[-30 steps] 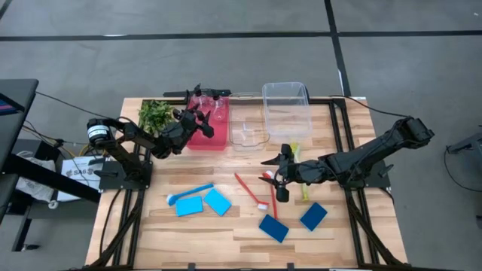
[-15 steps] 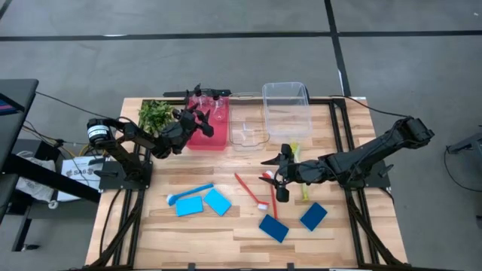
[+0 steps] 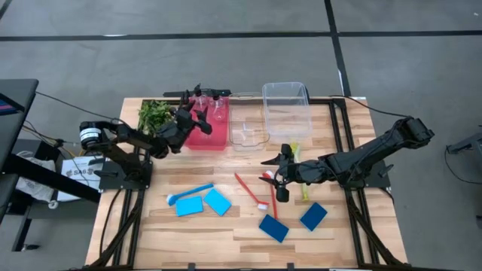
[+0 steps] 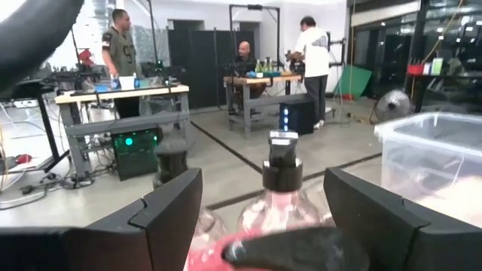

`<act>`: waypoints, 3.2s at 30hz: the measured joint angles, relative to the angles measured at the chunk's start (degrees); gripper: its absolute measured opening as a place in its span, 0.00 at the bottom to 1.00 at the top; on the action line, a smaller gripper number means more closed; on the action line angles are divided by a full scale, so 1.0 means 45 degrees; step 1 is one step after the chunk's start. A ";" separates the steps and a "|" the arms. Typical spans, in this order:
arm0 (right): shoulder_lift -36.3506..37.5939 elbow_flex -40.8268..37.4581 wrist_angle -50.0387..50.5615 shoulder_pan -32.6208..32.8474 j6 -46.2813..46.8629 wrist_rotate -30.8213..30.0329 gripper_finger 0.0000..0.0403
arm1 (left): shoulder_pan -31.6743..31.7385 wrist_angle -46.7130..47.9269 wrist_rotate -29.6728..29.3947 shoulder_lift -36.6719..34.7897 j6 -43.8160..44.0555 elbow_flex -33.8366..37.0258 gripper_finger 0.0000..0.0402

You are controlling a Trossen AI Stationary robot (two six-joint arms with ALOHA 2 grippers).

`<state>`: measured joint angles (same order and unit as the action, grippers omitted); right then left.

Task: Pick & Place Kitchen Sink Supplies
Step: Put the bottom transparent soap dispenser into the red bin, then put the transparent soap dispenser into the red bin

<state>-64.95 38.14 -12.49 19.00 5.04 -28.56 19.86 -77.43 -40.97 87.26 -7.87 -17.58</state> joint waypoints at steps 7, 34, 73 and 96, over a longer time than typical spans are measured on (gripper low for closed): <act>0.0000 -0.0002 0.0000 -0.0005 0.0000 0.0000 0.59 | -0.0108 0.0155 -0.0009 -0.0883 -0.0175 0.0000 0.70; 0.0005 -0.0002 -0.1968 0.0444 0.1122 0.3386 0.59 | -0.6152 0.1190 0.3216 -0.3432 -0.1091 0.0000 0.70; 0.3138 0.0624 1.1154 0.7796 0.8826 -0.7832 0.59 | -0.6844 0.1200 0.4886 -0.3505 -0.0760 0.0000 0.70; 0.2552 0.0619 1.4109 0.5765 1.0937 -0.6625 0.59 | -0.6844 0.1132 0.4886 -0.3505 -0.0760 0.0000 0.70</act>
<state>-53.46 40.93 51.00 44.95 54.25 -58.37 -10.94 -72.34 -18.98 71.48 -11.29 -17.58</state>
